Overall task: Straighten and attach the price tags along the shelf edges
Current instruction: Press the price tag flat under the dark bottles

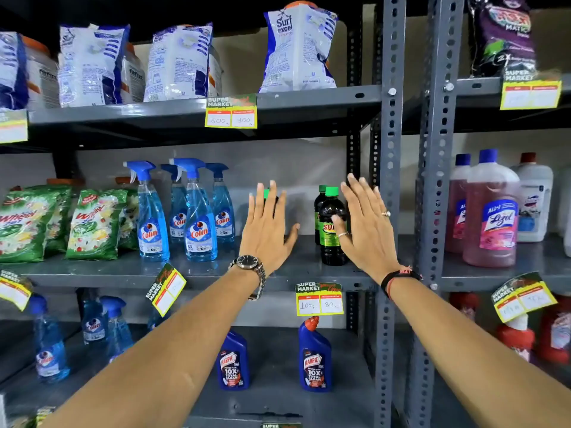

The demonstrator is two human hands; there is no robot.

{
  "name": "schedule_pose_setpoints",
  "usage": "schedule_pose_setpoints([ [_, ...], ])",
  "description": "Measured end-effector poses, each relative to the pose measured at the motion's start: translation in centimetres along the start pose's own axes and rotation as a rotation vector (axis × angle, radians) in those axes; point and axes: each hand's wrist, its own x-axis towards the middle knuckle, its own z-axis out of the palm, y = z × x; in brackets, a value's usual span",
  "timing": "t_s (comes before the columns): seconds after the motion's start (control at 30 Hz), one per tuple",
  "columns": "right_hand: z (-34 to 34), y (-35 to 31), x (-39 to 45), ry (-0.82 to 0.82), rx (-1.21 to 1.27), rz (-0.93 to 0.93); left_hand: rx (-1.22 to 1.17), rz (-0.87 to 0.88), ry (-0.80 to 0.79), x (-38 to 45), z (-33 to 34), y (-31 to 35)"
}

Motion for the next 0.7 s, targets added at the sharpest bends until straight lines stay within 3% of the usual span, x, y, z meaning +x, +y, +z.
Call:
schedule_pose_setpoints([
  [0.27, 2.6, 2.4, -6.1, -0.277, 0.147, 0.106, -0.158, -0.028, -0.289, -5.0, 5.0, 0.1],
  [0.43, 3.3, 2.6, -9.0, -0.405, 0.221, 0.224, -0.21, -0.102, -0.37, -6.7, 7.5, -0.1],
  [0.7, 4.8, 3.1, -10.5, -0.362, 0.208, 0.261, -0.299, -0.19, -0.411, -7.0, 9.3, 0.2],
])
